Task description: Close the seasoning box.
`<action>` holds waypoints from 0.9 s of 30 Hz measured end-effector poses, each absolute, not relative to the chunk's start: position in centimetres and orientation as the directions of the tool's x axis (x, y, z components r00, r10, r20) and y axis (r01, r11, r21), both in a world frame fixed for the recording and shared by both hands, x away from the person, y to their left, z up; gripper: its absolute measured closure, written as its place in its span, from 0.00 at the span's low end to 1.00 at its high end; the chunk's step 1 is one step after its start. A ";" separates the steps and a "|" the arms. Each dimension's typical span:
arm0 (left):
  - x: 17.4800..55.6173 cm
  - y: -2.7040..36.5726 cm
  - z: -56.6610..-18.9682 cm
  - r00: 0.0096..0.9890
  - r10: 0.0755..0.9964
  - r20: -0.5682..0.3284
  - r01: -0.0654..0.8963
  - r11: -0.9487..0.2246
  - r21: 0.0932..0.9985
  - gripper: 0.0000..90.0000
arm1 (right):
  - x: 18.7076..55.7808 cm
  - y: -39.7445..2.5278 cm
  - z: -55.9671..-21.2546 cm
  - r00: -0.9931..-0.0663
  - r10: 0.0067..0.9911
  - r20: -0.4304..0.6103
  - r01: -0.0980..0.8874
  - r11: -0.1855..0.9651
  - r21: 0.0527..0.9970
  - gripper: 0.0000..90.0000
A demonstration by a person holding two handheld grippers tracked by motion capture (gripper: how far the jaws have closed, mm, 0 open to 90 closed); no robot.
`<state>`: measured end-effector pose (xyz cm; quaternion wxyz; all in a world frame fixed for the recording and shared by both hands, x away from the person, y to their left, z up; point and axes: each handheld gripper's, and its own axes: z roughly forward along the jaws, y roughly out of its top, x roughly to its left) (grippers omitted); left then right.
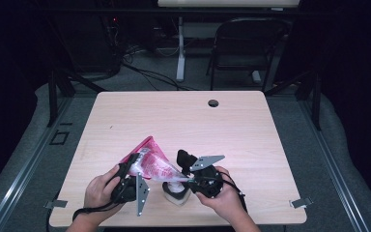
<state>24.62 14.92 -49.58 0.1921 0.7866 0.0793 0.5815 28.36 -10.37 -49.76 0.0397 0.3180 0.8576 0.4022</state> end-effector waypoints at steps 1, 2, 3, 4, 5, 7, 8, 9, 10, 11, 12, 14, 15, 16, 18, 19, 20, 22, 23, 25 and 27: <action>24.6 14.9 -49.6 0.315 0.349 0.882 -0.097 -0.913 0.396 0.79 | 28.4 -10.4 -49.7 -0.796 0.576 0.185 0.511 0.478 0.714 1.00; 24.6 15.0 -49.6 0.317 0.345 0.883 -0.091 -0.916 0.391 0.79 | 28.4 -10.4 -49.7 -0.796 0.576 0.185 0.512 0.477 0.714 1.00; 24.7 15.0 -49.7 0.319 0.353 0.880 -0.092 -0.912 0.399 0.79 | 28.4 -10.4 -49.7 -0.796 0.576 0.185 0.511 0.478 0.714 1.00; 24.7 15.0 -49.7 0.321 0.354 0.878 -0.091 -0.912 0.400 0.79 | 28.4 -10.4 -49.7 -0.795 0.578 0.183 0.511 0.477 0.715 1.00; 24.7 15.1 -49.7 0.324 0.354 0.877 -0.088 -0.912 0.401 0.79 | 28.4 -10.4 -49.7 -0.797 0.577 0.179 0.509 0.481 0.713 1.00; 24.8 15.2 -49.8 0.330 0.361 0.872 -0.086 -0.909 0.408 0.79 | 28.4 -10.3 -49.7 -0.797 0.576 0.181 0.509 0.480 0.715 1.00; 24.8 15.2 -49.9 0.334 0.365 0.869 -0.084 -0.907 0.413 0.79 | 28.4 -10.3 -49.7 -0.797 0.576 0.184 0.510 0.477 0.716 1.00; 24.8 15.2 -49.9 0.335 0.366 0.868 -0.081 -0.907 0.414 0.79 | 28.4 -10.3 -49.6 -0.798 0.575 0.182 0.509 0.481 0.714 1.00; 24.8 15.3 -49.9 0.337 0.365 0.868 -0.079 -0.908 0.412 0.79 | 28.4 -10.3 -49.6 -0.798 0.575 0.181 0.508 0.481 0.715 1.00; 24.9 15.3 -49.9 0.337 0.368 0.867 -0.078 -0.906 0.415 0.79 | 28.4 -10.2 -49.6 -0.799 0.574 0.181 0.508 0.481 0.715 1.00; 24.9 15.4 -50.0 0.341 0.370 0.864 -0.079 -0.905 0.418 0.79 | 28.4 -10.2 -49.6 -0.798 0.576 0.178 0.507 0.482 0.715 1.00; 25.0 15.5 -50.1 0.353 0.378 0.856 -0.072 -0.901 0.428 0.79 | 28.4 -10.2 -49.6 -0.797 0.576 0.181 0.507 0.476 0.718 1.00; 25.0 15.5 -50.1 0.355 0.378 0.855 -0.069 -0.902 0.427 0.79 | 28.4 -10.2 -49.6 -0.798 0.575 0.182 0.507 0.476 0.719 1.00; 25.0 15.6 -50.2 0.359 0.385 0.850 -0.065 -0.898 0.435 0.79 | 28.4 -10.2 -49.6 -0.799 0.574 0.181 0.506 0.477 0.719 1.00; 25.0 15.6 -50.3 0.364 0.393 0.844 -0.062 -0.895 0.443 0.79 | 28.4 -10.1 -49.5 -0.798 0.575 0.180 0.506 0.476 0.720 1.00; 25.0 15.6 -50.3 0.370 0.396 0.840 -0.059 -0.893 0.447 0.79 | 28.4 -10.1 -49.5 -0.798 0.575 0.180 0.505 0.476 0.720 1.00; 25.1 15.6 -50.4 0.373 0.400 0.837 -0.058 -0.890 0.452 0.79 | 28.4 -10.2 -49.5 -0.799 0.574 0.180 0.504 0.475 0.721 1.00; 25.1 15.7 -50.5 0.384 0.408 0.828 -0.051 -0.886 0.461 0.78 | 28.4 -10.2 -49.5 -0.801 0.573 0.175 0.502 0.481 0.719 1.00; 25.2 15.7 -50.6 0.390 0.409 0.825 -0.049 -0.885 0.462 0.78 | 28.4 -10.2 -49.5 -0.800 0.575 0.174 0.502 0.480 0.720 1.00; 25.3 15.9 -50.7 0.398 0.413 0.819 -0.042 -0.884 0.466 0.78 | 28.4 -10.2 -49.4 -0.799 0.575 0.175 0.502 0.479 0.720 1.00; 25.3 16.0 -50.8 0.410 0.414 0.813 -0.033 -0.883 0.467 0.78 | 28.4 -10.1 -49.4 -0.801 0.572 0.177 0.502 0.480 0.720 1.00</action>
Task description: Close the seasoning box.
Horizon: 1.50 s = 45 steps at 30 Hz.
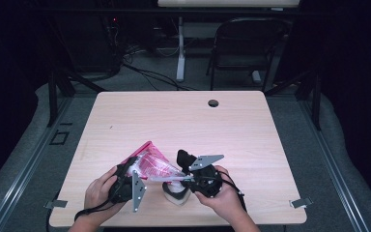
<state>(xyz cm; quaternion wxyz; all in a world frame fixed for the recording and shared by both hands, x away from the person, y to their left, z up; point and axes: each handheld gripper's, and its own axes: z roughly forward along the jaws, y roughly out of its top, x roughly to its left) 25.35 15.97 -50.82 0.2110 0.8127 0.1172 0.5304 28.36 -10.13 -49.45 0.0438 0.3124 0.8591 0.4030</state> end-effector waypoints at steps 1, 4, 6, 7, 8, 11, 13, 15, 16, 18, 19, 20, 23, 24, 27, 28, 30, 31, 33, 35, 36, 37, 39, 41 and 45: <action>25.4 16.0 -50.9 0.416 0.415 0.810 -0.031 -0.883 0.468 0.78 | 28.4 -10.2 -49.4 -0.802 0.572 0.171 0.500 0.487 0.716 1.00; 25.5 16.1 -51.1 0.428 0.433 0.793 -0.027 -0.871 0.490 0.78 | 28.4 -10.1 -49.4 -0.802 0.572 0.169 0.499 0.488 0.717 1.00; 25.6 16.2 -51.2 0.440 0.438 0.784 -0.024 -0.867 0.498 0.78 | 28.4 -10.1 -49.4 -0.800 0.573 0.175 0.501 0.480 0.720 1.00; 25.7 16.3 -51.3 0.442 0.444 0.779 -0.021 -0.863 0.504 0.78 | 28.4 -10.0 -49.4 -0.801 0.573 0.174 0.500 0.481 0.720 1.00; 25.7 16.4 -51.3 0.445 0.441 0.779 -0.020 -0.865 0.501 0.78 | 28.4 -10.0 -49.4 -0.801 0.573 0.174 0.501 0.481 0.720 1.00; 25.9 16.6 -51.6 0.463 0.457 0.760 -0.010 -0.854 0.520 0.78 | 28.4 -9.9 -49.5 -0.802 0.571 0.174 0.499 0.481 0.721 1.00; 26.0 16.7 -51.7 0.471 0.460 0.753 -0.006 -0.851 0.524 0.78 | 28.4 -9.9 -49.5 -0.804 0.569 0.173 0.497 0.483 0.721 1.00; 26.0 16.7 -51.9 0.476 0.461 0.749 -0.003 -0.851 0.525 0.78 | 28.4 -9.9 -49.4 -0.802 0.572 0.173 0.498 0.479 0.723 1.00; 26.0 16.7 -51.9 0.477 0.465 0.746 -0.001 -0.848 0.530 0.78 | 28.4 -9.9 -49.4 -0.803 0.570 0.171 0.497 0.483 0.721 1.00; 26.1 16.8 -52.0 0.486 0.472 0.736 0.004 -0.843 0.538 0.78 | 28.5 -9.9 -49.4 -0.803 0.569 0.175 0.497 0.479 0.723 1.00; 26.1 16.8 -52.1 0.488 0.476 0.731 0.005 -0.839 0.544 0.78 | 28.5 -9.9 -49.4 -0.805 0.569 0.169 0.496 0.487 0.719 1.00; 26.1 16.9 -52.1 0.492 0.481 0.726 0.009 -0.836 0.548 0.78 | 28.4 -9.9 -49.4 -0.803 0.570 0.173 0.497 0.480 0.723 1.00; 26.2 16.9 -52.4 0.500 0.493 0.712 0.019 -0.829 0.560 0.78 | 28.5 -9.8 -49.4 -0.804 0.569 0.172 0.496 0.481 0.723 1.00; 26.2 16.9 -52.4 0.502 0.488 0.714 0.019 -0.831 0.555 0.78 | 28.5 -9.8 -49.4 -0.804 0.569 0.173 0.496 0.481 0.723 1.00; 26.3 17.1 -52.5 0.515 0.501 0.695 0.030 -0.821 0.570 0.78 | 28.5 -9.8 -49.4 -0.805 0.567 0.174 0.494 0.480 0.724 1.00; 26.4 17.1 -52.6 0.520 0.505 0.689 0.035 -0.819 0.573 0.78 | 28.5 -9.8 -49.5 -0.804 0.567 0.177 0.496 0.476 0.727 1.00; 26.4 17.1 -52.6 0.531 0.513 0.674 0.046 -0.812 0.581 0.78 | 28.5 -9.8 -49.4 -0.805 0.567 0.174 0.494 0.478 0.726 1.00; 26.4 17.2 -52.7 0.534 0.514 0.671 0.048 -0.811 0.583 0.78 | 28.5 -9.7 -49.4 -0.803 0.570 0.175 0.495 0.474 0.728 1.00; 26.5 17.2 -52.8 0.540 0.524 0.658 0.054 -0.802 0.595 0.78 | 28.5 -9.7 -49.4 -0.804 0.568 0.176 0.495 0.475 0.728 1.00; 26.6 17.2 -52.9 0.544 0.529 0.651 0.059 -0.798 0.599 0.77 | 28.5 -9.7 -49.4 -0.804 0.568 0.177 0.496 0.475 0.727 1.00; 26.6 17.2 -52.9 0.548 0.531 0.646 0.061 -0.796 0.602 0.77 | 28.5 -9.7 -49.4 -0.804 0.568 0.176 0.496 0.476 0.727 1.00; 26.6 17.2 -52.9 0.552 0.532 0.642 0.063 -0.795 0.604 0.77 | 28.5 -9.7 -49.4 -0.803 0.569 0.176 0.496 0.476 0.726 1.00; 26.7 17.3 -53.0 0.558 0.537 0.632 0.069 -0.790 0.609 0.77 | 28.5 -9.7 -49.4 -0.803 0.569 0.174 0.496 0.477 0.726 1.00; 26.8 17.4 -53.0 0.567 0.541 0.621 0.075 -0.785 0.615 0.77 | 28.5 -9.6 -49.4 -0.804 0.569 0.172 0.494 0.479 0.725 1.00; 26.9 17.5 -53.1 0.576 0.552 0.603 0.085 -0.774 0.627 0.77 | 28.5 -9.6 -49.3 -0.804 0.570 0.168 0.492 0.479 0.727 1.00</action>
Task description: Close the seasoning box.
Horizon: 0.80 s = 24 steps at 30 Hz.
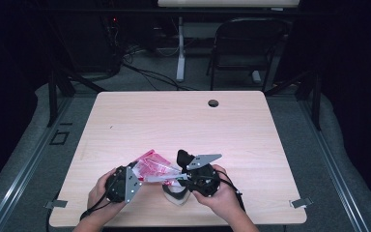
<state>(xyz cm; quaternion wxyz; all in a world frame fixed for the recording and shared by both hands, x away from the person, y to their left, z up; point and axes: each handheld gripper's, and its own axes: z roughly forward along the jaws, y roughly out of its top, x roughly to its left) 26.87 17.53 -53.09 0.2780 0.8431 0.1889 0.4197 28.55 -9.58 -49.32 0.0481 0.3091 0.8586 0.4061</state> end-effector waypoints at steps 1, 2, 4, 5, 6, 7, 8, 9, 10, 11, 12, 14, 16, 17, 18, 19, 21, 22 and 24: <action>26.9 17.6 -53.1 0.581 0.556 0.595 0.088 -0.769 0.633 0.77 | 28.5 -9.6 -49.3 -0.804 0.570 0.168 0.492 0.479 0.727 1.00; 27.0 17.6 -53.2 0.583 0.560 0.588 0.091 -0.765 0.638 0.77 | 28.6 -9.6 -49.3 -0.805 0.569 0.169 0.492 0.480 0.727 1.00; 27.1 17.7 -53.3 0.591 0.568 0.573 0.099 -0.756 0.647 0.77 | 28.6 -9.5 -49.3 -0.806 0.567 0.170 0.491 0.480 0.727 1.00; 27.1 17.7 -53.3 0.595 0.569 0.567 0.103 -0.754 0.648 0.77 | 28.6 -9.5 -49.3 -0.807 0.567 0.167 0.489 0.482 0.727 1.00; 27.2 17.8 -53.4 0.597 0.574 0.560 0.106 -0.749 0.654 0.77 | 28.5 -9.5 -49.3 -0.806 0.568 0.166 0.489 0.482 0.727 1.00; 27.2 17.8 -53.5 0.600 0.579 0.552 0.110 -0.743 0.660 0.78 | 28.5 -9.5 -49.3 -0.806 0.569 0.166 0.490 0.482 0.727 1.00; 27.3 17.8 -53.5 0.603 0.581 0.547 0.114 -0.741 0.662 0.78 | 28.6 -9.5 -49.3 -0.807 0.567 0.166 0.489 0.484 0.725 1.00; 27.3 17.8 -53.6 0.605 0.588 0.538 0.120 -0.735 0.668 0.78 | 28.6 -9.5 -49.3 -0.807 0.567 0.166 0.489 0.484 0.725 1.00; 27.4 17.8 -53.7 0.608 0.589 0.533 0.124 -0.733 0.669 0.78 | 28.6 -9.5 -49.3 -0.807 0.567 0.166 0.490 0.484 0.725 1.00; 27.4 17.8 -53.7 0.609 0.590 0.531 0.125 -0.732 0.670 0.78 | 28.6 -9.4 -49.3 -0.804 0.569 0.169 0.491 0.478 0.728 1.00; 27.4 17.9 -53.8 0.612 0.594 0.522 0.129 -0.727 0.675 0.78 | 28.6 -9.4 -49.3 -0.807 0.568 0.165 0.489 0.483 0.726 1.00; 27.5 17.9 -53.9 0.616 0.598 0.512 0.135 -0.721 0.680 0.78 | 28.6 -9.4 -49.3 -0.807 0.567 0.166 0.488 0.481 0.728 1.00; 27.6 17.9 -54.1 0.621 0.608 0.494 0.146 -0.709 0.690 0.78 | 28.6 -9.4 -49.3 -0.804 0.570 0.170 0.491 0.474 0.731 1.00; 27.6 18.0 -54.1 0.621 0.614 0.487 0.150 -0.703 0.695 0.78 | 28.6 -9.3 -49.3 -0.804 0.570 0.171 0.491 0.473 0.731 1.00; 27.6 18.0 -54.2 0.625 0.616 0.479 0.156 -0.700 0.697 0.78 | 28.6 -9.3 -49.3 -0.804 0.570 0.172 0.492 0.472 0.732 1.00; 27.7 18.0 -54.3 0.627 0.622 0.469 0.161 -0.693 0.703 0.78 | 28.6 -9.4 -49.3 -0.805 0.569 0.168 0.490 0.478 0.729 1.00; 27.8 18.0 -54.4 0.633 0.632 0.447 0.174 -0.679 0.713 0.78 | 28.6 -9.3 -49.3 -0.804 0.570 0.169 0.490 0.474 0.732 1.00; 27.8 18.1 -54.5 0.636 0.637 0.435 0.180 -0.671 0.719 0.78 | 28.6 -9.3 -49.3 -0.804 0.570 0.170 0.490 0.473 0.732 1.00; 27.9 18.1 -54.6 0.639 0.641 0.425 0.185 -0.664 0.724 0.78 | 28.6 -9.3 -49.3 -0.804 0.569 0.172 0.490 0.471 0.733 1.00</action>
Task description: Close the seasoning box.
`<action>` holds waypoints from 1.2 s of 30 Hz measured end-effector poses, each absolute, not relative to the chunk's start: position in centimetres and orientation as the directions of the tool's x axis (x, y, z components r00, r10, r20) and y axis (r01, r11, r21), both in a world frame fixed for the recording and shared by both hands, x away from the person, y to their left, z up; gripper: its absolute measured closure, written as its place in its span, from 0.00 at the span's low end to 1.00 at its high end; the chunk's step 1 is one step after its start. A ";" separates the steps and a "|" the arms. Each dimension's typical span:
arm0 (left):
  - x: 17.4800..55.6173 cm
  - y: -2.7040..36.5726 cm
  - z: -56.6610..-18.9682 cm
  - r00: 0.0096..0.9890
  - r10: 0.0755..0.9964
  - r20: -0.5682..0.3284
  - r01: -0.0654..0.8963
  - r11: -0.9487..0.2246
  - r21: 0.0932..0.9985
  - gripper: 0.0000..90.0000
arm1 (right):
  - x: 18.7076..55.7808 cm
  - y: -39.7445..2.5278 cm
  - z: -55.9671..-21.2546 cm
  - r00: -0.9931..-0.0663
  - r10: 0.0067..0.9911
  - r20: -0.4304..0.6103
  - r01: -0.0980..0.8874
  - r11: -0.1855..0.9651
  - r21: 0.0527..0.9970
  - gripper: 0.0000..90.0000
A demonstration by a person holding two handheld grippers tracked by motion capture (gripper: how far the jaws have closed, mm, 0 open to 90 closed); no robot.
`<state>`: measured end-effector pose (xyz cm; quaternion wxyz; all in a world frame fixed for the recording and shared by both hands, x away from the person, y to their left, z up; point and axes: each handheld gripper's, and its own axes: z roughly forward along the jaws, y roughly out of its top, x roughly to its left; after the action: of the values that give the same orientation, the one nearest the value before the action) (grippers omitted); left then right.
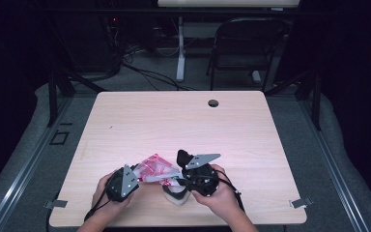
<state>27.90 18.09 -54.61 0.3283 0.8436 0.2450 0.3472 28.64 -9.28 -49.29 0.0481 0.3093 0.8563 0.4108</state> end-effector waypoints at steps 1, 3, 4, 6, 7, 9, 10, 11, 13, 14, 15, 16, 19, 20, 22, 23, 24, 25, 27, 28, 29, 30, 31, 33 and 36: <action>27.9 18.1 -54.6 0.643 0.642 0.417 0.189 -0.661 0.726 0.78 | 28.6 -9.3 -49.3 -0.804 0.568 0.174 0.491 0.469 0.734 1.00; 28.0 18.2 -54.8 0.646 0.647 0.406 0.195 -0.654 0.731 0.77 | 28.6 -9.2 -49.3 -0.802 0.572 0.173 0.492 0.468 0.734 1.00; 28.0 18.2 -54.8 0.648 0.647 0.402 0.197 -0.653 0.732 0.77 | 28.6 -9.2 -49.3 -0.802 0.572 0.174 0.492 0.467 0.735 1.00; 28.0 18.2 -54.9 0.651 0.648 0.394 0.201 -0.649 0.734 0.77 | 28.6 -9.2 -49.2 -0.805 0.568 0.173 0.489 0.470 0.734 1.00; 28.1 18.3 -54.9 0.655 0.649 0.387 0.204 -0.646 0.736 0.76 | 28.7 -9.2 -49.2 -0.806 0.567 0.172 0.488 0.471 0.735 1.00; 28.2 18.3 -55.0 0.661 0.647 0.380 0.209 -0.644 0.736 0.75 | 28.7 -9.2 -49.2 -0.808 0.564 0.170 0.485 0.474 0.735 1.00; 28.2 18.3 -55.0 0.662 0.649 0.374 0.212 -0.641 0.738 0.75 | 28.7 -9.2 -49.2 -0.808 0.564 0.170 0.485 0.474 0.734 1.00; 28.2 18.3 -55.1 0.662 0.651 0.371 0.214 -0.638 0.739 0.75 | 28.7 -9.2 -49.2 -0.808 0.564 0.170 0.486 0.474 0.734 1.00; 28.3 18.3 -55.2 0.666 0.651 0.365 0.221 -0.639 0.737 0.75 | 28.7 -9.2 -49.2 -0.808 0.563 0.172 0.486 0.473 0.735 0.99; 28.4 18.4 -55.2 0.669 0.652 0.356 0.231 -0.638 0.735 0.76 | 28.7 -9.2 -49.2 -0.807 0.564 0.174 0.486 0.468 0.738 0.99; 28.4 18.4 -55.3 0.668 0.653 0.356 0.232 -0.637 0.735 0.76 | 28.7 -9.2 -49.2 -0.808 0.563 0.176 0.486 0.466 0.739 0.99; 28.5 18.4 -55.3 0.670 0.653 0.354 0.233 -0.638 0.734 0.77 | 28.7 -9.2 -49.2 -0.808 0.562 0.177 0.486 0.465 0.740 0.99; 28.6 18.4 -55.5 0.675 0.652 0.345 0.240 -0.637 0.733 0.77 | 28.7 -9.2 -49.1 -0.808 0.561 0.184 0.487 0.458 0.744 0.99; 28.6 18.4 -55.6 0.677 0.652 0.340 0.244 -0.635 0.733 0.77 | 28.7 -9.2 -49.1 -0.806 0.562 0.185 0.488 0.455 0.745 0.99; 28.7 18.4 -55.7 0.680 0.652 0.335 0.251 -0.636 0.729 0.78 | 28.7 -9.2 -49.1 -0.806 0.562 0.187 0.487 0.450 0.749 0.98; 28.7 18.4 -55.7 0.681 0.652 0.334 0.252 -0.637 0.729 0.78 | 28.7 -9.2 -49.1 -0.807 0.558 0.191 0.487 0.448 0.750 0.97; 28.8 18.4 -55.8 0.681 0.653 0.330 0.256 -0.635 0.729 0.78 | 28.8 -9.2 -49.0 -0.808 0.557 0.194 0.488 0.447 0.750 0.96; 28.9 18.5 -55.9 0.686 0.657 0.314 0.265 -0.627 0.733 0.78 | 28.8 -9.2 -49.0 -0.807 0.557 0.197 0.489 0.442 0.752 0.96; 29.0 18.6 -56.0 0.691 0.659 0.296 0.278 -0.620 0.733 0.78 | 28.8 -9.2 -48.9 -0.806 0.557 0.199 0.487 0.433 0.759 0.94; 29.1 18.6 -56.1 0.689 0.661 0.297 0.276 -0.618 0.736 0.78 | 28.8 -9.3 -48.9 -0.807 0.556 0.199 0.486 0.435 0.758 0.93; 29.1 18.6 -56.1 0.692 0.661 0.289 0.281 -0.616 0.735 0.78 | 28.8 -9.3 -48.8 -0.806 0.556 0.202 0.487 0.430 0.760 0.93; 29.2 18.6 -56.2 0.693 0.662 0.285 0.285 -0.615 0.735 0.78 | 28.8 -9.3 -48.8 -0.805 0.557 0.204 0.488 0.426 0.762 0.92; 29.2 18.6 -56.3 0.693 0.663 0.283 0.287 -0.614 0.735 0.78 | 28.9 -9.3 -48.8 -0.803 0.557 0.213 0.492 0.418 0.764 0.91; 29.3 18.7 -56.5 0.697 0.663 0.275 0.298 -0.616 0.730 0.79 | 28.9 -9.5 -48.8 -0.803 0.556 0.216 0.490 0.408 0.770 0.89; 29.5 18.8 -56.6 0.702 0.664 0.257 0.308 -0.608 0.732 0.79 | 28.9 -9.6 -48.7 -0.803 0.549 0.232 0.495 0.397 0.773 0.88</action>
<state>29.48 18.81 -56.62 0.3399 0.8576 0.2832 0.2622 28.94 -9.61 -48.68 0.0302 0.3126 0.8351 0.4517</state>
